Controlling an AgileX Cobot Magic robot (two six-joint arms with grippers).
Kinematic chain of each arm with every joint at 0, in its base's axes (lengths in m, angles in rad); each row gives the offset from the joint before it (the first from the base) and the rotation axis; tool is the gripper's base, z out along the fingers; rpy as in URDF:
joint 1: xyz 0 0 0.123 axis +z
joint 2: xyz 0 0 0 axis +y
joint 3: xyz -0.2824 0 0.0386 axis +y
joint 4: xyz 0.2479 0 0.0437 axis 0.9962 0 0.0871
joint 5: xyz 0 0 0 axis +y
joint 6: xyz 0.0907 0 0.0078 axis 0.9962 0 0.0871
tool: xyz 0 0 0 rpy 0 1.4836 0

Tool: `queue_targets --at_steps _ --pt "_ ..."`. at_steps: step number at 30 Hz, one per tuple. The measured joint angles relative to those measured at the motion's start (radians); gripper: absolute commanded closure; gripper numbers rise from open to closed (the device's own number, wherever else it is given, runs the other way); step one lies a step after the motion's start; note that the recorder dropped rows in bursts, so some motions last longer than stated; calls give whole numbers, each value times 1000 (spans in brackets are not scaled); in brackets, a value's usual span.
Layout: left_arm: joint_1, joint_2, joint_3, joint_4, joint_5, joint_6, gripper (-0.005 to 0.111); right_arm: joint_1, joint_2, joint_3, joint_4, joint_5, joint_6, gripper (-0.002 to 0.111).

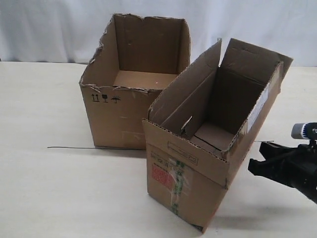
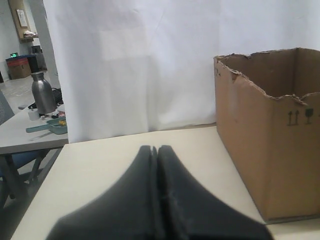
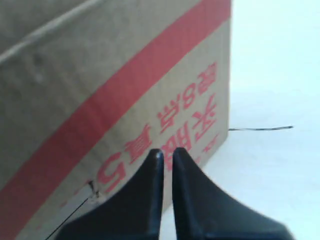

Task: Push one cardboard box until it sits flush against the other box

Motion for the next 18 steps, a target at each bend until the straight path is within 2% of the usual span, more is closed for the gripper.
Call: queue_targets --at_steps 7,12,15,18 --pt "0 0 0 0 0 0 107 0 -234 83 30 35 -14 103" --pt "0 0 0 0 0 0 107 0 -551 88 -1 267 -6 103" --pt "0 0 0 0 0 0 107 0 -746 45 -16 498 12 103" --pt "0 0 0 0 0 0 107 41 -894 0 -10 606 53 103"
